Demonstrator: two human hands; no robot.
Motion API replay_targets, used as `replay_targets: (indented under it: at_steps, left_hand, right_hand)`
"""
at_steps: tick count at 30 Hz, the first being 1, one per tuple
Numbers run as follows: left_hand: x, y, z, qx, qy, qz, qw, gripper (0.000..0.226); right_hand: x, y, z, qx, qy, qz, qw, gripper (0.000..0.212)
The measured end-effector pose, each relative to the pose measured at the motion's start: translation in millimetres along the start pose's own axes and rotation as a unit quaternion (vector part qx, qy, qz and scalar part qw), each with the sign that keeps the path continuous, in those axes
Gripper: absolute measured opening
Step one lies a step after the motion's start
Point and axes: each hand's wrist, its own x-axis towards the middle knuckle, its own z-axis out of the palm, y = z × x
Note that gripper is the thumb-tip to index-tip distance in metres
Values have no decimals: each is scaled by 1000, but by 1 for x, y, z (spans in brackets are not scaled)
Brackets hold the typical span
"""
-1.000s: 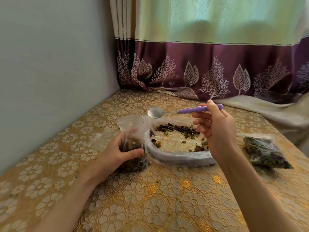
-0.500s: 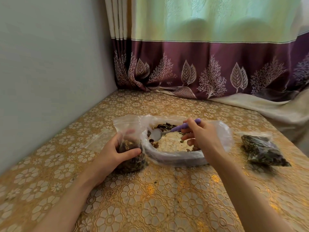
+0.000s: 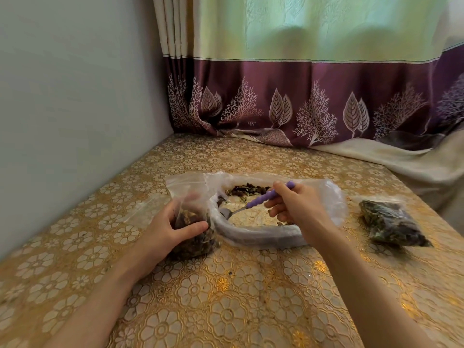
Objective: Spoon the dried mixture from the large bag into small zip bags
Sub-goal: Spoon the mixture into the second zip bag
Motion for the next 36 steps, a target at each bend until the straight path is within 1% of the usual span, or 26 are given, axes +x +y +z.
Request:
replay_targets:
  at_steps: [2, 6, 9, 15, 21, 25, 29, 32, 36]
  left_hand:
    - [1, 0, 0, 1, 1, 0, 1000, 56]
    - [0, -1, 0, -1, 2, 0, 1000, 56]
    - [0, -1, 0, -1, 1, 1, 1000, 56]
    - [1, -1, -1, 6, 0, 1, 1000, 58]
    - [3, -2, 0, 46, 2, 0, 999, 58]
    - [4, -4, -1, 45, -3, -5, 999, 61]
    - [3, -3, -1, 37, -13, -4, 999, 64]
    - [3, -3, -1, 28, -16, -4, 999, 62]
    - [3, -2, 0, 4, -20, -6, 1000, 57]
  right_hand:
    - [0, 5, 5, 26, -4, 21, 999, 57]
    - [1, 11, 9, 76, 42, 66, 994, 57]
    - [2, 9, 5, 118, 56, 99, 987, 43]
    - [5, 6, -9, 144, 92, 122, 978, 31]
    - [1, -6, -25, 185, 108, 78, 974, 28]
    - [-3, -23, -25, 221, 96, 23, 970, 30]
    - [-11, -36, -15, 244, 56, -23, 968, 34]
    - [-15, -41, -6, 236, 20, -39, 971, 34]
    - [-19, -45, 1, 199, -31, -59, 978, 23]
